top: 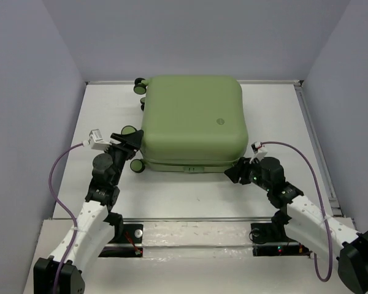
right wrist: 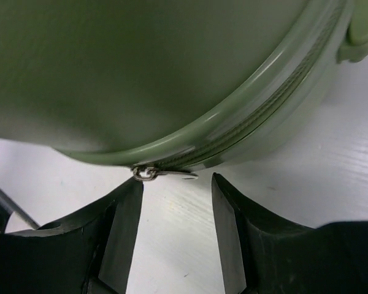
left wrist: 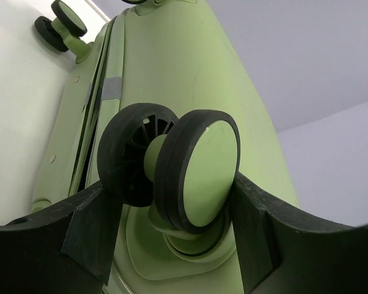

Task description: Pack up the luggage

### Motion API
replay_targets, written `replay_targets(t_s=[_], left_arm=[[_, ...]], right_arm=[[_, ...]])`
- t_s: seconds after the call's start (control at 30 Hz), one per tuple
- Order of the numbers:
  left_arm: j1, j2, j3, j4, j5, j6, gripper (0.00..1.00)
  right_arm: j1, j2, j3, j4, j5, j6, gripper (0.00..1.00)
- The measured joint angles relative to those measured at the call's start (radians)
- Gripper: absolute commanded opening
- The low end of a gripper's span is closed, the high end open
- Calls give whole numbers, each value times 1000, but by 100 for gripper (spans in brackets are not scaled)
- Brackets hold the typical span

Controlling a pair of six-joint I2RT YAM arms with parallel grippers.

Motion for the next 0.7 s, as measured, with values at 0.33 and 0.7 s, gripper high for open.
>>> replay_targets(t_s=[0.33, 0.7], left_arm=[[-2, 0, -34, 38, 7, 0, 6], [-14, 0, -65, 67, 11, -2, 6]], right_arm=[[0, 48, -42, 158, 89, -35, 42], [5, 15, -92, 343, 24, -47, 22]])
